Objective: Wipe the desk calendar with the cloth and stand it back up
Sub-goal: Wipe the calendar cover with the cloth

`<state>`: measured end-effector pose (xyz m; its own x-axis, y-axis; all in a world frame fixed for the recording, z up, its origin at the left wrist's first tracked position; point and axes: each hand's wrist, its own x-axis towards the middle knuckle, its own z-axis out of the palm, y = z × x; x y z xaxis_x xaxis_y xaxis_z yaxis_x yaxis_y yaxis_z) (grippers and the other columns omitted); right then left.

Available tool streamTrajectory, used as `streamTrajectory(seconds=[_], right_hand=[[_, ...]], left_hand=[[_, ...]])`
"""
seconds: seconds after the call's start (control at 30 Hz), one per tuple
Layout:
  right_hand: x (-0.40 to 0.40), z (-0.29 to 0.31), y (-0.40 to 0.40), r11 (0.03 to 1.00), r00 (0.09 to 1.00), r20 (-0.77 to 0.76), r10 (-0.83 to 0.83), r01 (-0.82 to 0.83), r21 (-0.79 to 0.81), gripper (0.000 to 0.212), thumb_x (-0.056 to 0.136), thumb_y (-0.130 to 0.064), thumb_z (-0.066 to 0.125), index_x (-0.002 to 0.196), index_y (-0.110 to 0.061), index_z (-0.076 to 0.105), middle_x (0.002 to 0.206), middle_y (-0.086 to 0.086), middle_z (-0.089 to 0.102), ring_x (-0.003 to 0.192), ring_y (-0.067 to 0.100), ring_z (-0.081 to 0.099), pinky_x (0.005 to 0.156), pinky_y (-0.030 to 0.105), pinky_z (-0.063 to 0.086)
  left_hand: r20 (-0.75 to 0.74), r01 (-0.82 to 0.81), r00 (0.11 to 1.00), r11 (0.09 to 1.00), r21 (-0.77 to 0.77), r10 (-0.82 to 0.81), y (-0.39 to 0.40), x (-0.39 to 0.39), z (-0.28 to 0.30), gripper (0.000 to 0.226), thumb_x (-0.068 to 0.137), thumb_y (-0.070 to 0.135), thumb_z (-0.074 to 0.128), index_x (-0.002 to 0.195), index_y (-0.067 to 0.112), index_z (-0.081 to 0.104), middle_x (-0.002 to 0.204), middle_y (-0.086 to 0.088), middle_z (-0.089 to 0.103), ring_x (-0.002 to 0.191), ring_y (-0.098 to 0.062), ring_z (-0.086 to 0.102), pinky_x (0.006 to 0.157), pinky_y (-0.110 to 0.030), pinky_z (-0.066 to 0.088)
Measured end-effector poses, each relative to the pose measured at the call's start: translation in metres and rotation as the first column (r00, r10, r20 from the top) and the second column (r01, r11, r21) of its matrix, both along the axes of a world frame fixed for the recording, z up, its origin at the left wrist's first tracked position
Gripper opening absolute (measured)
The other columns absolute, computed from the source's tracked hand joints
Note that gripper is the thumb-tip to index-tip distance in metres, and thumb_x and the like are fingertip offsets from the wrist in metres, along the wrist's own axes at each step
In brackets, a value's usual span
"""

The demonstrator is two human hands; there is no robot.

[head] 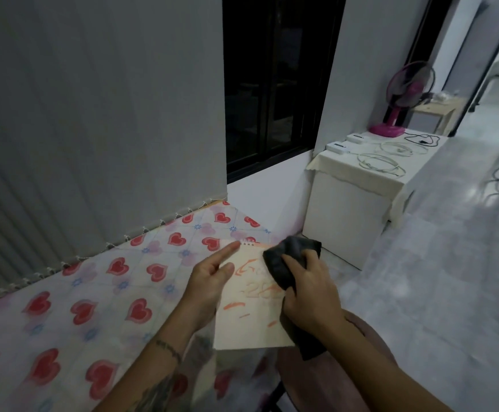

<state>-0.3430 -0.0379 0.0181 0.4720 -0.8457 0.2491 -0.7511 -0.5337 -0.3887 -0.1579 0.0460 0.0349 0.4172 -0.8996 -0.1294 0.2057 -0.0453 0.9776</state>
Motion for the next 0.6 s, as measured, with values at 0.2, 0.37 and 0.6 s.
streamTrajectory(seconds=[0.2,0.37,0.6], right_hand=[[-0.032,-0.006,0.009,0.964,0.964,0.039,0.263,-0.264,0.023,0.056,0.08,-0.029,0.056,0.134,-0.038,0.046,0.135,-0.005,0.034,0.111,0.01,0.036,0.091,0.021,0.03],[-0.01,0.013,0.011,0.988,0.989,0.088,0.122,-0.129,0.079,0.056,0.085,-0.025,0.055,0.138,-0.034,0.041,0.149,0.005,0.028,0.125,0.024,0.04,0.1,0.038,0.041],[0.019,0.026,0.041,0.912,0.91,0.067,0.409,-0.406,-0.049,0.059,0.084,-0.03,0.055,0.138,-0.042,0.034,0.148,-0.005,0.026,0.122,0.017,0.038,0.096,0.032,0.04]], left_hand=[[0.037,-0.244,0.968,0.967,-0.077,0.247,0.021,-0.016,-0.002,0.036,0.103,0.014,0.05,0.112,0.041,0.072,0.097,0.034,0.072,0.06,-0.01,0.064,0.046,-0.02,0.05],[0.01,-0.284,0.958,0.955,-0.087,0.286,0.03,-0.031,0.004,0.035,0.105,0.018,0.048,0.113,0.04,0.074,0.104,0.026,0.074,0.076,-0.017,0.072,0.057,-0.026,0.057],[-0.047,-0.367,0.93,0.918,-0.152,0.364,0.047,-0.008,0.025,0.037,0.105,0.02,0.048,0.112,0.042,0.076,0.117,0.012,0.072,0.091,-0.025,0.071,0.084,-0.057,0.059]])
